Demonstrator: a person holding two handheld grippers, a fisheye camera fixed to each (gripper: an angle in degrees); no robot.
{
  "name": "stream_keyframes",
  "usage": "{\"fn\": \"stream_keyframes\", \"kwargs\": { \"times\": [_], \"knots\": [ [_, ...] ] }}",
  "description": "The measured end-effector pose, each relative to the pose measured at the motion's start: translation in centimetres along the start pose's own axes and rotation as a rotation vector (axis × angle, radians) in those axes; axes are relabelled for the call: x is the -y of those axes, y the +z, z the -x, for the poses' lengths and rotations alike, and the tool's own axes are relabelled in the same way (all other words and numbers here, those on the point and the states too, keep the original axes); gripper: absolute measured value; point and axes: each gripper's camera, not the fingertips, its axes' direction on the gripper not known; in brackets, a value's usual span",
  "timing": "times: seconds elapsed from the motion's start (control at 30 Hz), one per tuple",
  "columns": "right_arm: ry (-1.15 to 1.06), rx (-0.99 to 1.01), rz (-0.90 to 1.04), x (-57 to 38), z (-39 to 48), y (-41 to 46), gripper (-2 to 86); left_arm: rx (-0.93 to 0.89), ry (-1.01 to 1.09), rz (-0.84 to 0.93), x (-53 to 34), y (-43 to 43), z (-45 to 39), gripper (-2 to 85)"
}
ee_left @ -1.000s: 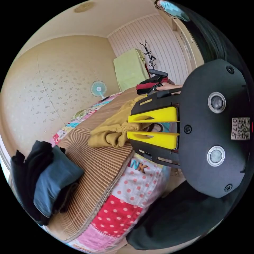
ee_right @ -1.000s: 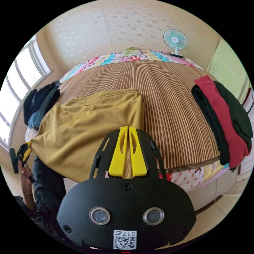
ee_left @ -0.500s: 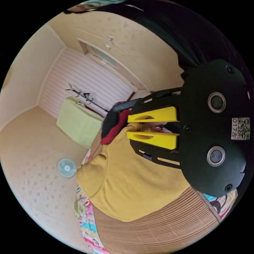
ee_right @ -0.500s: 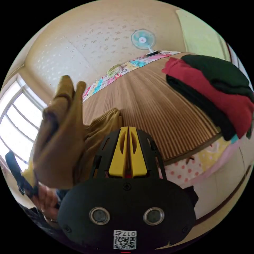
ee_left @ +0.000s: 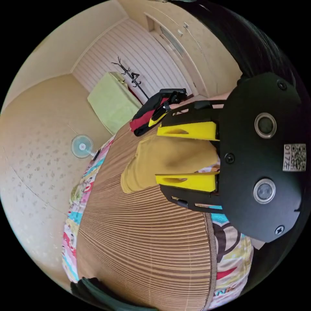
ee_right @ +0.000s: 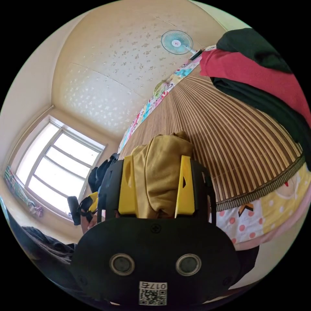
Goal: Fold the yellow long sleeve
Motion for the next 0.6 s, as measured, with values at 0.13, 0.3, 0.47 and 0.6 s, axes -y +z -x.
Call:
{"fn": "stream_keyframes", "kwargs": {
  "times": [0.13,0.3,0.47,0.6],
  "knots": [
    [0.007,-0.073,-0.035,0.0,0.8,-2.1,15.0,-0.028,-0.066,0.161,0.0,2.9,2.3,18.5],
    [0.036,-0.023,-0.094,-0.2,0.4,-4.8,13.8,-0.070,-0.100,0.184,-0.8,4.1,2.2,17.7],
    [0.098,0.006,-0.194,-1.1,0.2,-7.3,12.3,-0.145,-0.227,0.167,0.4,3.9,3.2,16.0],
    [0.112,0.020,-0.255,-2.2,0.6,-8.9,11.2,-0.188,-0.275,0.187,1.6,3.5,3.9,13.8]
  ]
}}
